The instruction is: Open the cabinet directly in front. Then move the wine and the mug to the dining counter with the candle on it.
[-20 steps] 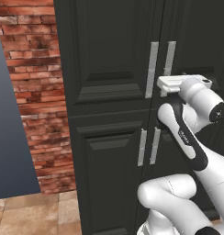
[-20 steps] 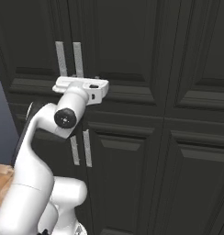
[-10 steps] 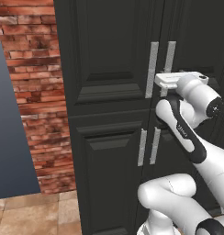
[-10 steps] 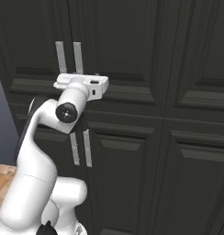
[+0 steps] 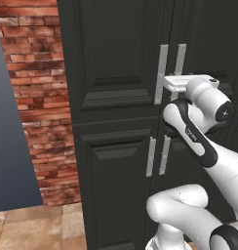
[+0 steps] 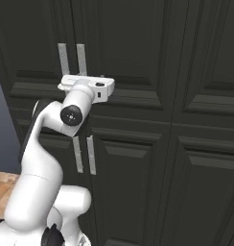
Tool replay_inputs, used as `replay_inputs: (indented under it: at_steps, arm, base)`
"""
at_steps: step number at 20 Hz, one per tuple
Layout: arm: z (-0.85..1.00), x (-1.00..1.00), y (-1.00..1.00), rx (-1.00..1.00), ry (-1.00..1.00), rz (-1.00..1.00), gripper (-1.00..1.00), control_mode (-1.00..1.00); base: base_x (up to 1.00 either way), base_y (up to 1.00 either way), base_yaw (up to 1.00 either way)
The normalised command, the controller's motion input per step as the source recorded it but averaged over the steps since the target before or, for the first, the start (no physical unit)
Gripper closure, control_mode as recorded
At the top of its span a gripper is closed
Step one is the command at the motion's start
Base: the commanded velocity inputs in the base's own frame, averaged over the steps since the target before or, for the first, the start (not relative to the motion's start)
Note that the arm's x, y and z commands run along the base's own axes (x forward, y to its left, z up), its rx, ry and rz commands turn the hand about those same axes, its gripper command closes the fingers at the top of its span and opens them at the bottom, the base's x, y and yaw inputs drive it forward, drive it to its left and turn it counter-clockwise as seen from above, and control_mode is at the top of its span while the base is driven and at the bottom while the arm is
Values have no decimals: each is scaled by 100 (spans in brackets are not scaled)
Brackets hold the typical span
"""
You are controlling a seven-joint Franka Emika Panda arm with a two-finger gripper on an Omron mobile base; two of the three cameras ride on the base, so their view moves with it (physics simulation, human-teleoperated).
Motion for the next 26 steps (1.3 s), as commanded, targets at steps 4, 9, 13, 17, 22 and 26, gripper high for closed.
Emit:
replay_inputs:
  at_steps: [4, 9, 13, 17, 22, 26]
  arm:
    - [0, 28, 0, 0, -1, 0, -100, -100]
    - [0, 30, 0, 0, 0, 0, -100, -100]
    - [0, 39, 1, 0, 0, 0, -100, -100]
    - [0, 50, 5, 0, 0, 0, -100, -100]
    - [0, 57, 5, 0, 0, 0, -100, -100]
    - [0, 70, 0, 0, 3, 0, 100, -100]
  base:
    - [0, 0, 0]
    - [0, 0, 0]
    - [0, 0, 0]
    - [0, 0, 0]
    - [0, 0, 0]
    - [0, 0, 0]
